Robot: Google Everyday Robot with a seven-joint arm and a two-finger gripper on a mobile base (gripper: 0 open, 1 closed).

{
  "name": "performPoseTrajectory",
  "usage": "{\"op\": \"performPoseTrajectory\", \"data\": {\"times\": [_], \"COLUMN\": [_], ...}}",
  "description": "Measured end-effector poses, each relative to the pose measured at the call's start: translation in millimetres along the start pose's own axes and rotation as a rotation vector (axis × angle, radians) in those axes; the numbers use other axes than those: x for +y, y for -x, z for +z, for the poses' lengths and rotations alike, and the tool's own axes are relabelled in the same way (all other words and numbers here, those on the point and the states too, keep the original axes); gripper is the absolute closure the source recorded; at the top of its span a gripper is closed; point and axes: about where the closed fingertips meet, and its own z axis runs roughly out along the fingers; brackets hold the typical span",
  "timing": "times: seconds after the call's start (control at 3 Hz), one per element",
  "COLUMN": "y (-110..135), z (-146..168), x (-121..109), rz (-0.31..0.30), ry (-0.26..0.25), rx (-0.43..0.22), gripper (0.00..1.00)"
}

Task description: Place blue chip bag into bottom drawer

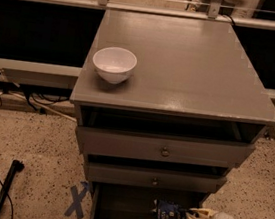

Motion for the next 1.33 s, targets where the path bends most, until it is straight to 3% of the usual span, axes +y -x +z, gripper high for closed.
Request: {"op": "performPoseTrajectory", "data": {"times": [0.33, 0.67, 1.0, 1.33], "y": [-14.3, -25.9, -44.6, -44.2], "z": [2.1, 6.1, 13.5, 15.1], "x": [-4.0, -14.1, -27.8, -27.8], "rz": [-0.005, -0.007, 0.005, 0.005], "ry": [-0.021, -0.045, -0.07, -0.068], "rx": [-0.004, -0.043, -0.048, -0.049], "gripper": [1.0, 0.86, 0.62, 0.39]}}
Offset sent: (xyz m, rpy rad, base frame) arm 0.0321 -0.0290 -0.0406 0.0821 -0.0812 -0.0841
